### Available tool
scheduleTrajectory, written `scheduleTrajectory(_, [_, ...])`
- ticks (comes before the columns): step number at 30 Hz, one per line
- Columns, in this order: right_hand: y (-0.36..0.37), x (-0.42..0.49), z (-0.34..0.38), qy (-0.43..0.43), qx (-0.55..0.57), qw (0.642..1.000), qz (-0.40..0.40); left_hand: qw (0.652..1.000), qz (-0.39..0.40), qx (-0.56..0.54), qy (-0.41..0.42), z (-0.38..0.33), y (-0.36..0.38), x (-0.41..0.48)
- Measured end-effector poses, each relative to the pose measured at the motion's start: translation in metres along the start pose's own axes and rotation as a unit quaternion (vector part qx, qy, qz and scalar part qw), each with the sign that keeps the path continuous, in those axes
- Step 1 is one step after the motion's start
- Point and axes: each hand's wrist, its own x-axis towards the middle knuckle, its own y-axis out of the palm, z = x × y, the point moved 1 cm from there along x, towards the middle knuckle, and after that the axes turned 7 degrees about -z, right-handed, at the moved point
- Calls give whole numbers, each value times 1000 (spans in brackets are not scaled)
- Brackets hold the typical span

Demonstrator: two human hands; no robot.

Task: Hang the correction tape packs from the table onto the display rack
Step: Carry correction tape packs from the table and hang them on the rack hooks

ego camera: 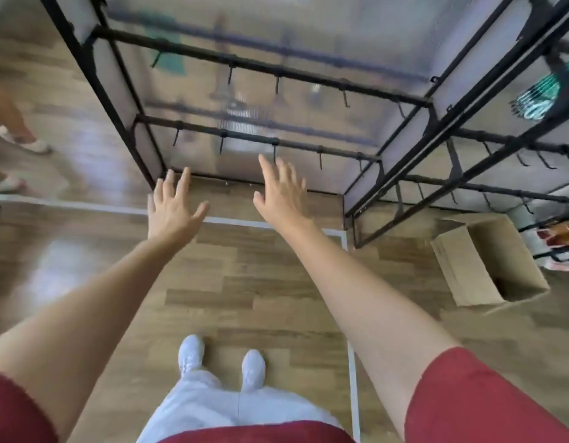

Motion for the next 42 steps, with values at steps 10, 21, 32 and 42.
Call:
scheduleTrajectory(10, [50, -129, 68, -80, -17, 995, 57, 997, 17, 1, -75, 93, -18, -142])
scheduleTrajectory(21, [94, -303, 252, -241, -9, 963, 116, 971, -31, 16, -235, 269, -100, -363])
scheduleTrajectory(32, [143, -424, 457, -474, -11, 863, 172, 873, -143, -25, -466, 413, -175, -536])
scheduleTrajectory(42, [195, -512, 616, -644, -18, 739, 197, 745, -233, -34, -624, 506, -233, -629])
